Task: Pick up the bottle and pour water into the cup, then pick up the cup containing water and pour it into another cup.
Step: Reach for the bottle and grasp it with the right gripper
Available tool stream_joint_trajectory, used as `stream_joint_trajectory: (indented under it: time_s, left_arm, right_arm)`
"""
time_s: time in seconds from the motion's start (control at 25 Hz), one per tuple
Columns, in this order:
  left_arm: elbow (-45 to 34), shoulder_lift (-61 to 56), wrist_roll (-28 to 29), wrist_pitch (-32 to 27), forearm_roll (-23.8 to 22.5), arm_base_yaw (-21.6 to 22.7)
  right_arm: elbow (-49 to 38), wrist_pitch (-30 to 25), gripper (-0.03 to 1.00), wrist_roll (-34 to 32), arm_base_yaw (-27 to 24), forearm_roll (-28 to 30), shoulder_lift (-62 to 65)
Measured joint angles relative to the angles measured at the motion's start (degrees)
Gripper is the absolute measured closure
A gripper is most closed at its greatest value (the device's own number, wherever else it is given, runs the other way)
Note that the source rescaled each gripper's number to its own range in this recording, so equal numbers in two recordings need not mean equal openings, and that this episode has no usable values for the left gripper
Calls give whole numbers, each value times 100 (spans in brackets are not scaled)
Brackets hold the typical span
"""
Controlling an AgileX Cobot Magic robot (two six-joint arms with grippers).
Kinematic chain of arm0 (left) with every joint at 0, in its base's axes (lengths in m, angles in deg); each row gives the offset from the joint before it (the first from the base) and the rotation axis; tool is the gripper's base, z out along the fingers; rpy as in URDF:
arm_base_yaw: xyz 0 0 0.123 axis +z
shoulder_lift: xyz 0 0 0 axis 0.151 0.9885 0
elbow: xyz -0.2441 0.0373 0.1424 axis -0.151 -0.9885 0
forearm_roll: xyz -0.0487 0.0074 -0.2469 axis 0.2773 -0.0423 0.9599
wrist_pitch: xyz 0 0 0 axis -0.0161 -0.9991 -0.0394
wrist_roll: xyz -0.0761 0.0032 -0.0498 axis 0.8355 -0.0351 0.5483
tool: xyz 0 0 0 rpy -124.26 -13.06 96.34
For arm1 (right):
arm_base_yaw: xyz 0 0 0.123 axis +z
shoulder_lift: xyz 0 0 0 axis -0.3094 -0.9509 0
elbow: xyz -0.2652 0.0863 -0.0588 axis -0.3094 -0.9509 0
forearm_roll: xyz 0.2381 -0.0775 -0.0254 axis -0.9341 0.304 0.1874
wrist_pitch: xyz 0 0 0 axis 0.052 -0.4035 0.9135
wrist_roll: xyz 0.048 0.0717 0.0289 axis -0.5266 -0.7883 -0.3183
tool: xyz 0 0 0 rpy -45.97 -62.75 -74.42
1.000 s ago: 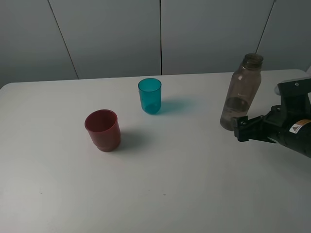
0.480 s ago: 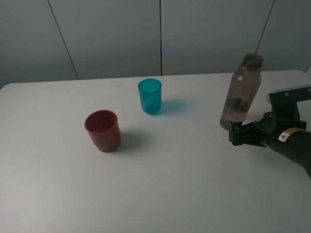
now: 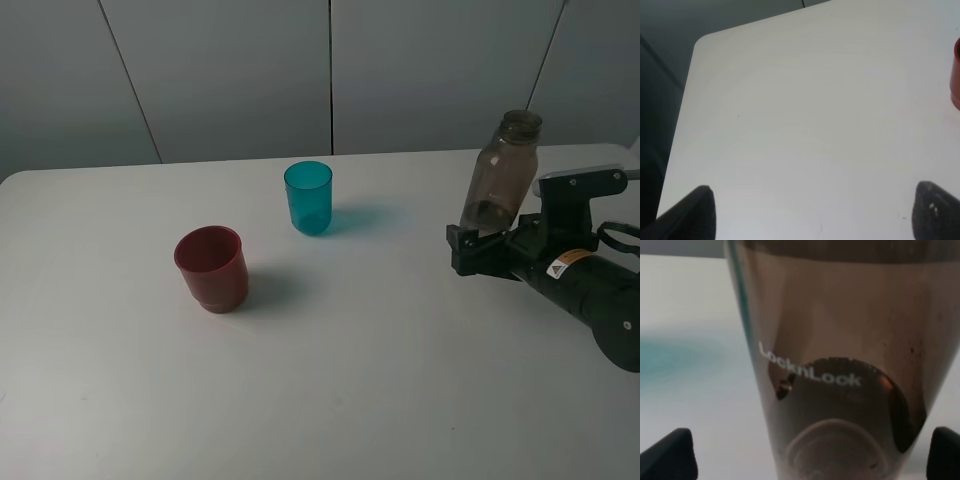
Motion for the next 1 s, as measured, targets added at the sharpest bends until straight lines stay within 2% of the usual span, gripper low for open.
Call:
stream_joint_trajectory:
  time_s: [0.56, 1.0]
  left_arm:
    - [0, 0, 0, 0, 0, 0]
    - [0, 0, 0, 0, 0, 0]
  right_arm:
    - [557, 51, -3, 11, 0, -257, -525]
    - [683, 386, -3, 11, 0, -510, -675]
